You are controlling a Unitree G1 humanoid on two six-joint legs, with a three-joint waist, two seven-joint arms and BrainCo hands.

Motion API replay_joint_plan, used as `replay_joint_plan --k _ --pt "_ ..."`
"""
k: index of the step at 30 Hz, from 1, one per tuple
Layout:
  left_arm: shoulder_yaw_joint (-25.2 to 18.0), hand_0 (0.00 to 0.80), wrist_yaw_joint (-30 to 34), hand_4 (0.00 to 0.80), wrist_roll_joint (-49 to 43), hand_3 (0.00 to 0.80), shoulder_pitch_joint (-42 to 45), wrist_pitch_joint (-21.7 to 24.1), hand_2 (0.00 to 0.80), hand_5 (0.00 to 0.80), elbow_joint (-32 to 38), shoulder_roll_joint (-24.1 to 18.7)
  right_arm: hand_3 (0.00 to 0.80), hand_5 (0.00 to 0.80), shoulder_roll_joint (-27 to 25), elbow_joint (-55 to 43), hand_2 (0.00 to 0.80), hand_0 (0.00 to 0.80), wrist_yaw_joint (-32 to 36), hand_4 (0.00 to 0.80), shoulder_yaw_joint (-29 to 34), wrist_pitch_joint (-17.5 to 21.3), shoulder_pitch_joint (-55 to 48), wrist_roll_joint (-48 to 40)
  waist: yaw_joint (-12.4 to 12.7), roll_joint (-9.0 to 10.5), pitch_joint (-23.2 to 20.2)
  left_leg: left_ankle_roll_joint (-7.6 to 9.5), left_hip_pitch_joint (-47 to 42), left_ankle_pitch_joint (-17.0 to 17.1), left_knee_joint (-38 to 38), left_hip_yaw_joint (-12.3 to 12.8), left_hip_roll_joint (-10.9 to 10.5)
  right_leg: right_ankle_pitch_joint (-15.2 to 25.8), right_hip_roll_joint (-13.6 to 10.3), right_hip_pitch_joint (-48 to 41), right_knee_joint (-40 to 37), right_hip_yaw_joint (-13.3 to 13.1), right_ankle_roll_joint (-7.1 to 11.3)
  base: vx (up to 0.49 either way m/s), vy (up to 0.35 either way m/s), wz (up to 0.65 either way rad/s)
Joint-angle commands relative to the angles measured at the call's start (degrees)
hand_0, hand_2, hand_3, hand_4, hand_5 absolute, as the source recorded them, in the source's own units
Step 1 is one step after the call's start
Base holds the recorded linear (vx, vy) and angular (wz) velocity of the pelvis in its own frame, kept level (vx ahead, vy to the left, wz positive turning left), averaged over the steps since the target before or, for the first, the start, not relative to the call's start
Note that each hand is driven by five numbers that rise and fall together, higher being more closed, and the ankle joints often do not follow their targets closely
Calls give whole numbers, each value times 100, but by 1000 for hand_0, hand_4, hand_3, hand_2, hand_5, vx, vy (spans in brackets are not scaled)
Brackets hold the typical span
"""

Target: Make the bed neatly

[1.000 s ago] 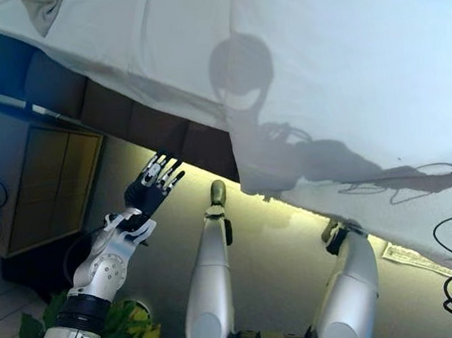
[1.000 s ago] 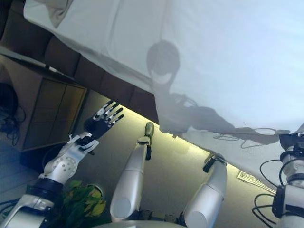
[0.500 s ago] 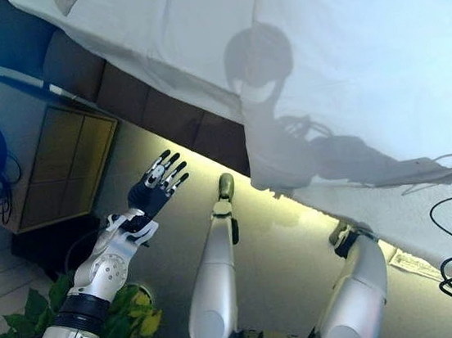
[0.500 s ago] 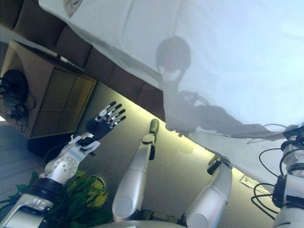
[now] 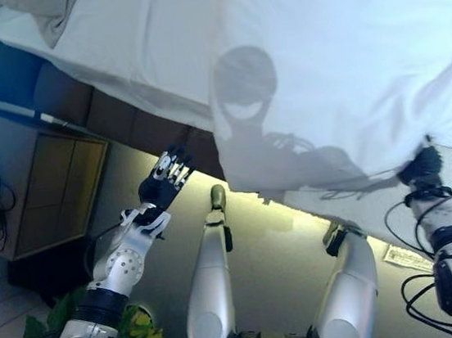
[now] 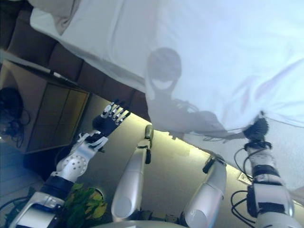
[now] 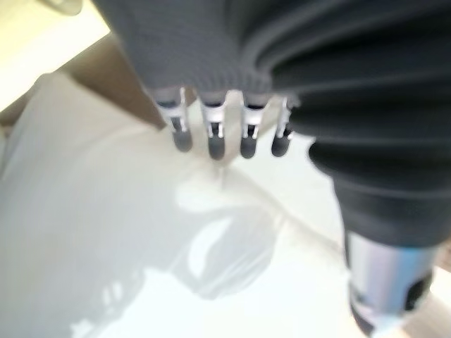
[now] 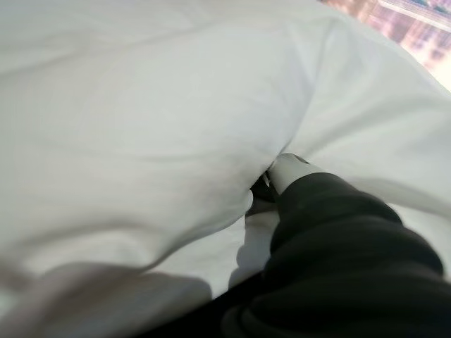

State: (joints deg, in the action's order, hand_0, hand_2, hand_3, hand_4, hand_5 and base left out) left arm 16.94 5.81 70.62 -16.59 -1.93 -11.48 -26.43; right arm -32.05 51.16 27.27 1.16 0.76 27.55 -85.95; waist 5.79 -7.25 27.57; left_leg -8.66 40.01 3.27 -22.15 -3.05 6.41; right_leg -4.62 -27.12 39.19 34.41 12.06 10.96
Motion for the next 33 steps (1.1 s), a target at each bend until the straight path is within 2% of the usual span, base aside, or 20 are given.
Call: replay_joint_plan --k 1,6,9,12,17,22,24,28,32,33 --pt "46 0 -354 0 -22 0 -233 183 0 0 180 295 800 800 486 -1323 800 800 -619 800 -689 207 -14 893 41 55 -126 -66 -301 23 -20 -71 356 1129 -117 171 -537 -416 404 -10 50 -15" --pt "171 0 -741 0 238 0 -262 119 0 0 213 633 800 800 914 -3313 800 800 -1368 800 -1345 194 -208 1367 -165 158 -46 -48 -367 82 39 7 393 1177 -18 87 -687 -485 404 -21 44 -12" --pt "297 0 -685 0 587 0 -214 -118 0 0 78 820 800 800 1190 -3932 800 800 -1794 800 -1660 232 -215 1685 -242 196 -15 -40 -415 106 37 40 406 1205 35 27 -752 -514 404 -4 32 -10" --pt "484 0 -523 0 1239 0 -194 -700 0 0 -279 1013 800 800 1305 -4110 800 800 -2118 800 -1858 328 -77 1940 -272 212 2 -25 -465 127 50 73 415 1236 47 -37 -804 -509 404 3 19 -13" --pt "967 0 -562 0 1975 0 -216 -1575 0 0 -1097 1317 800 800 1378 -4076 800 800 -2589 800 -2018 469 185 1831 -241 280 60 9 -434 116 -40 56 419 1267 25 -143 -839 -416 404 -1 -44 -3" --pt "1269 0 -522 0 2067 0 -75 -2227 0 0 -1343 1298 800 800 1368 -4078 800 800 -2813 800 -1998 608 225 1809 -117 390 133 -6 -346 86 -156 -46 480 1302 -5 -237 -884 -275 404 -2 -139 -2" --pt "1326 0 -418 0 2468 0 53 -2406 0 0 -1392 1289 800 800 1353 -4027 800 800 -2753 800 -1977 700 207 1708 -70 422 153 -23 -324 66 -200 -72 502 1310 -3 -289 -909 -229 404 13 -107 4" --pt "1437 0 -394 0 3468 0 -27 -2572 0 0 -1440 1269 800 800 1335 -4000 800 800 -2741 800 -2010 863 257 1550 -34 525 163 -29 -264 28 -295 -71 560 1305 -26 -330 -902 -164 404 11 -76 3" --pt "1722 0 -693 0 4127 0 -305 -2339 0 0 -1417 1333 800 800 1390 -3997 800 800 -2725 800 -2023 964 310 1371 -32 645 174 -39 -162 -1 -408 -127 575 1321 13 -351 -906 -140 398 2 -67 -1" --pt "1807 0 -762 0 4216 0 -409 -2129 0 0 -1434 1388 800 800 1426 -3994 800 800 -2717 800 -2020 976 333 1316 -40 693 175 -48 -126 4 -440 -148 590 1335 39 -366 -931 -127 399 10 -83 -5"
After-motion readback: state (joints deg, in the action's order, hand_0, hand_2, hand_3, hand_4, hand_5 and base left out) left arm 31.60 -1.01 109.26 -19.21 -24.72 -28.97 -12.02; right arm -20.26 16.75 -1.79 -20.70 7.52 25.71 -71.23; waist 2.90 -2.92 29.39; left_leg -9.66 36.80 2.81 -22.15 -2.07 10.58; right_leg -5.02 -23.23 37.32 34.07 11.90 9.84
